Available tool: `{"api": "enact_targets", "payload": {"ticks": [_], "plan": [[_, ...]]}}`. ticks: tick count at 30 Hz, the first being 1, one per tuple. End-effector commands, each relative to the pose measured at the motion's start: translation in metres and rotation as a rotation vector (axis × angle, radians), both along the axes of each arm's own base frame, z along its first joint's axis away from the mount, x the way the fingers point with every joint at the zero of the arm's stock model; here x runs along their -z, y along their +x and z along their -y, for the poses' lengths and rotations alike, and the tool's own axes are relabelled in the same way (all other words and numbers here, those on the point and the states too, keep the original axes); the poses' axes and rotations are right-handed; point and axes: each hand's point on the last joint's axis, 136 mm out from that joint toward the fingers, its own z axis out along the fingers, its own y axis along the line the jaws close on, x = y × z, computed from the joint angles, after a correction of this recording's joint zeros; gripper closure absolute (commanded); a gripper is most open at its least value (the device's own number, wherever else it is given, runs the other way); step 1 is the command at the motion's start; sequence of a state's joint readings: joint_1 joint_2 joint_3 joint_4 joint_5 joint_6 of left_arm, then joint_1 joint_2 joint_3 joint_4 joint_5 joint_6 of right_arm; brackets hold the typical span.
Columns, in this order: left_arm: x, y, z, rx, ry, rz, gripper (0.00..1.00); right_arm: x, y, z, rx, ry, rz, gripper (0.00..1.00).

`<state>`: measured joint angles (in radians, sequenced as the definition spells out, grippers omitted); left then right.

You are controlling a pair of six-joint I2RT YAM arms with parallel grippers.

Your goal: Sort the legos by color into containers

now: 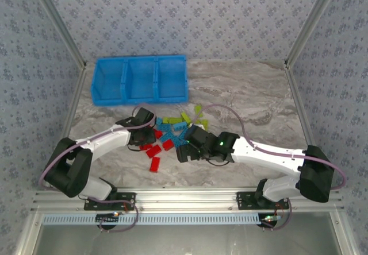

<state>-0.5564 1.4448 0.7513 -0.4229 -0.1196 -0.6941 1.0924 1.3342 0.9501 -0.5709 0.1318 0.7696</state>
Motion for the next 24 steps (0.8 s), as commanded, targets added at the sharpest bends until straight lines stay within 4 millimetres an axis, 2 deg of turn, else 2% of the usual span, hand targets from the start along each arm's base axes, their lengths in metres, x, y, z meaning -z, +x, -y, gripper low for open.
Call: {"api": "enact_targets", "payload": {"ticks": [1, 4, 7, 11, 13, 17, 21, 24], "plan": [[0.003, 0.004, 0.0, 0.003, 0.01, -0.008, 0.65, -0.019, 0.003, -0.004, 0.022, 0.027, 0.034, 0.0], [0.002, 0.004, -0.001, 0.0, 0.012, -0.005, 0.75, -0.031, 0.005, -0.007, 0.024, 0.06, 0.063, 0.0], [-0.01, 0.004, 0.001, 0.005, -0.008, 0.021, 0.8, -0.05, 0.009, -0.012, 0.026, 0.134, 0.121, 0.0], [-0.047, 0.01, -0.001, -0.001, -0.036, 0.117, 0.83, -0.077, 0.018, -0.013, 0.043, 0.215, 0.205, 0.0], [-0.068, 0.015, -0.009, -0.026, -0.025, 0.179, 0.83, -0.086, 0.022, -0.011, 0.053, 0.229, 0.234, 0.0], [-0.113, 0.041, -0.044, -0.141, 0.02, 0.326, 0.84, -0.105, 0.029, -0.014, 0.044, 0.268, 0.289, 0.0], [-0.152, 0.086, -0.097, -0.318, 0.063, 0.456, 0.85, -0.112, 0.035, -0.02, 0.037, 0.285, 0.309, 0.0], [-0.169, 0.124, -0.136, -0.39, 0.113, 0.502, 0.84, -0.111, 0.036, -0.02, 0.034, 0.261, 0.296, 0.0]]}}
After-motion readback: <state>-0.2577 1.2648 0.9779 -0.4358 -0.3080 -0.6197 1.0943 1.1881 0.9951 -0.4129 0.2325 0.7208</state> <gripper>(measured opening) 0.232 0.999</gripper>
